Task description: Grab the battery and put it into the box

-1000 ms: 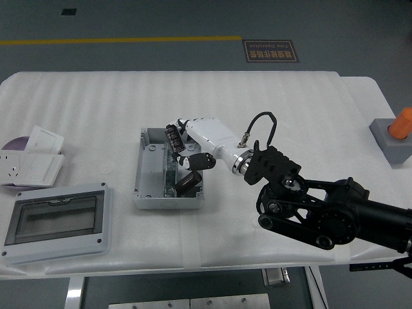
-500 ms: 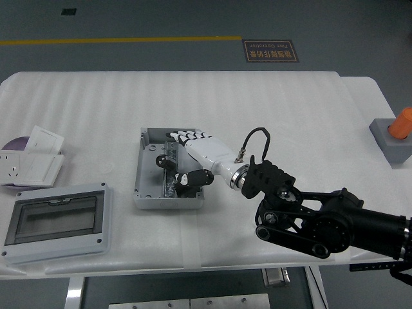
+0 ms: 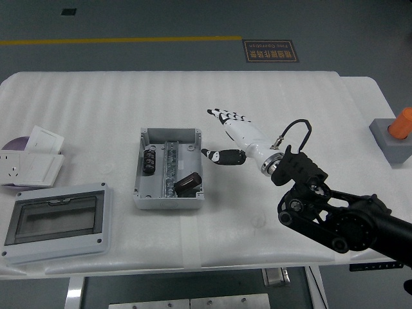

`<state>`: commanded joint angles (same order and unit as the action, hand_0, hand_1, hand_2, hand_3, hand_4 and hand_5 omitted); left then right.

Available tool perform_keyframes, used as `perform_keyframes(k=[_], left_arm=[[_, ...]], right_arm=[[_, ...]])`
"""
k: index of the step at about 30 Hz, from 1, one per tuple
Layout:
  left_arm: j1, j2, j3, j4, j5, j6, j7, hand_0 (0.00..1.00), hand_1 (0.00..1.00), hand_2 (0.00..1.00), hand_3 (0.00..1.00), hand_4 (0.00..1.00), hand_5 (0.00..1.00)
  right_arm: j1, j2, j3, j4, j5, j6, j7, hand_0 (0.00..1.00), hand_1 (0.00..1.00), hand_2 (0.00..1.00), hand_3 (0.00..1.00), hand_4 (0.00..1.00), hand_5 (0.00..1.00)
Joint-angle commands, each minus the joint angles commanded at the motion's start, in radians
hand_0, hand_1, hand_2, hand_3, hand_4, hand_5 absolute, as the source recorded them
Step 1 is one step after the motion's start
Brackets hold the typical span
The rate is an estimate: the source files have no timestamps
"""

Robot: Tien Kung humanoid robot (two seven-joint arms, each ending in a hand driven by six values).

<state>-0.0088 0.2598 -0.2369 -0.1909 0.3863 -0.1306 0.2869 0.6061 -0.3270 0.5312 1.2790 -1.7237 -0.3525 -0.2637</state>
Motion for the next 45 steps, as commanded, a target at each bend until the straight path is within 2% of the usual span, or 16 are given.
perform_keyframes(k=[7, 14, 19, 21, 24, 26, 27, 32, 33, 40, 45], left_arm=[[0.008, -0.003, 0.008, 0.000, -0.014, 0.000, -0.002, 0.601, 0.667, 0.559, 0.546, 0.449, 0.497], [0.012, -0.006, 0.019, -0.001, -0.029, 0.002, -0.006, 0.602, 0.667, 0.559, 0.547, 0.449, 0.494], [0.017, -0.012, 0.023, -0.001, -0.036, 0.002, -0.006, 0.601, 0.667, 0.558, 0.545, 0.451, 0.494], [0.018, -0.013, 0.019, -0.001, -0.032, 0.001, -0.005, 0.601, 0.666, 0.559, 0.546, 0.451, 0.492], [0.017, -0.014, 0.003, 0.000, -0.016, 0.001, -0.002, 0.601, 0.666, 0.559, 0.546, 0.451, 0.492], [0.015, -0.013, -0.001, 0.000, -0.011, 0.001, -0.001, 0.601, 0.666, 0.559, 0.546, 0.451, 0.492], [0.014, -0.012, -0.003, 0.000, -0.009, 0.001, 0.000, 0.601, 0.667, 0.559, 0.546, 0.452, 0.489], [0.009, -0.006, -0.013, 0.000, 0.005, -0.001, 0.003, 0.601, 0.667, 0.559, 0.546, 0.452, 0.489], [0.008, -0.004, -0.013, 0.000, 0.006, -0.001, 0.004, 0.602, 0.667, 0.560, 0.547, 0.451, 0.487], [0.013, 0.005, -0.022, 0.001, 0.017, -0.002, 0.006, 0.602, 0.668, 0.562, 0.548, 0.452, 0.488], [0.021, 0.002, -0.016, 0.001, 0.004, -0.003, 0.004, 0.602, 0.667, 0.560, 0.548, 0.452, 0.489]], right_arm=[[-0.119, -0.062, 0.191, 0.020, -0.031, -0.014, 0.017, 0.998, 0.994, 0.998, 0.998, 0.750, 0.458], [-0.246, -0.098, 0.360, 0.078, 0.019, -0.048, 0.089, 0.998, 0.988, 0.998, 0.998, 0.746, 0.458], [-0.340, -0.109, 0.463, 0.122, 0.082, -0.065, 0.174, 0.995, 0.971, 0.998, 0.998, 0.746, 0.461], [-0.372, -0.106, 0.502, 0.131, 0.115, -0.070, 0.212, 0.958, 0.947, 0.975, 0.998, 0.741, 0.467], [-0.410, -0.094, 0.557, 0.131, 0.174, -0.074, 0.270, 0.958, 0.947, 0.975, 0.998, 0.741, 0.467], [-0.426, -0.086, 0.580, 0.129, 0.205, -0.075, 0.296, 0.958, 0.947, 0.975, 0.998, 0.741, 0.467], [-0.434, -0.082, 0.591, 0.127, 0.219, -0.076, 0.306, 0.834, 0.866, 0.927, 0.998, 0.738, 0.465], [-0.459, -0.072, 0.623, 0.121, 0.260, -0.082, 0.335, 0.834, 0.866, 0.927, 0.998, 0.738, 0.465], [-0.462, -0.072, 0.627, 0.121, 0.263, -0.083, 0.337, 0.773, 0.827, 0.914, 0.983, 0.737, 0.464], [-0.478, -0.073, 0.658, 0.137, 0.242, -0.088, 0.330, 0.755, 0.816, 0.904, 0.968, 0.735, 0.464], [-0.487, -0.072, 0.681, 0.154, 0.226, -0.091, 0.327, 0.748, 0.812, 0.901, 0.964, 0.733, 0.463]])
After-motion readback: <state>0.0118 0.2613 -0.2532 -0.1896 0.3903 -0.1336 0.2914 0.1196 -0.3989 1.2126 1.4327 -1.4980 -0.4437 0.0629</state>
